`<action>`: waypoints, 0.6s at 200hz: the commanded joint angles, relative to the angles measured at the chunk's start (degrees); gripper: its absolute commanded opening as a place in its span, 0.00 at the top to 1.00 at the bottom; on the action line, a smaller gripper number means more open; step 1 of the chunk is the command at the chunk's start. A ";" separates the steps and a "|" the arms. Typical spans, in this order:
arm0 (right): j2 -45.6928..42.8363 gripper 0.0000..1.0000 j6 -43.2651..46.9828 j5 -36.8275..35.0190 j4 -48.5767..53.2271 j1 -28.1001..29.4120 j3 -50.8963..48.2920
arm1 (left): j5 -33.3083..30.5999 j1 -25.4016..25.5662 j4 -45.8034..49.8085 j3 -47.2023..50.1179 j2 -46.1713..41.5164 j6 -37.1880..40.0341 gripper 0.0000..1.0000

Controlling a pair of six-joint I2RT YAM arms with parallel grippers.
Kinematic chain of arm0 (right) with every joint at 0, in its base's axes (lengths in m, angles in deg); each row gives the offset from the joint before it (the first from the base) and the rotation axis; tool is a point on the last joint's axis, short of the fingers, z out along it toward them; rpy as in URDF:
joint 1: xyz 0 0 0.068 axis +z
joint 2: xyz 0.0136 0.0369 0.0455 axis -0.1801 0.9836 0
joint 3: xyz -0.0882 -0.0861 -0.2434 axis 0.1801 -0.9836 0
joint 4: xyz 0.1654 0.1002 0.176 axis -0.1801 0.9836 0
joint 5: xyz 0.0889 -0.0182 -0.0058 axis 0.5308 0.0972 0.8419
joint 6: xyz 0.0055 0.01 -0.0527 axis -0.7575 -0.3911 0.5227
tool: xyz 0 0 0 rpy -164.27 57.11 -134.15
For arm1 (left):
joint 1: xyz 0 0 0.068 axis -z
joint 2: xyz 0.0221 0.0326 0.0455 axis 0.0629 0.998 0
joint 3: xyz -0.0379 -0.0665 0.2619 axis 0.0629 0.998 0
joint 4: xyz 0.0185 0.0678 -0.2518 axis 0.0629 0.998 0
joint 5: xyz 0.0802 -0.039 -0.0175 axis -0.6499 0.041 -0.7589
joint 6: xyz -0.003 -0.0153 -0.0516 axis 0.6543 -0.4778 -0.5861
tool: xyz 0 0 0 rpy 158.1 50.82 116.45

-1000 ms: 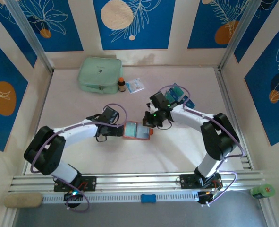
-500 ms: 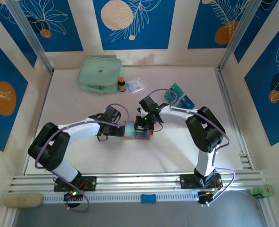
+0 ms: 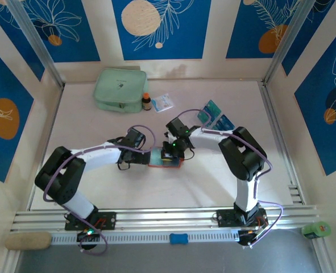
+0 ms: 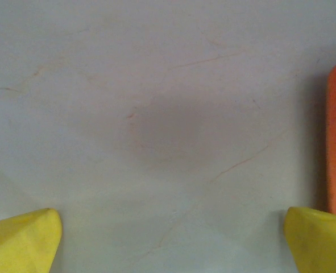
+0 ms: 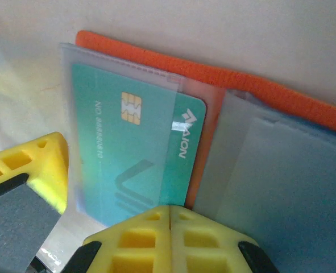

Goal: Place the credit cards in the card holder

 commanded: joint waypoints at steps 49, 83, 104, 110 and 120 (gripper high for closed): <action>2.41 1.00 -0.27 1.54 1.49 1.44 2.72 | 1.52 -0.60 -0.86 1.48 0.85 0.38 0.00; 2.38 1.00 0.03 1.63 2.11 1.63 3.26 | 1.78 -0.65 -0.81 1.91 -0.14 -0.08 0.00; 1.76 1.00 0.43 1.63 2.93 1.55 3.59 | 1.96 -0.66 -0.36 1.92 -1.58 -0.59 0.00; 1.31 1.00 0.50 1.54 3.06 1.54 3.71 | 1.91 -0.66 -0.09 1.85 -2.13 -0.68 0.00; 0.62 1.00 0.55 1.44 3.32 1.45 3.72 | 1.79 -0.66 0.31 1.76 -3.06 -1.00 0.00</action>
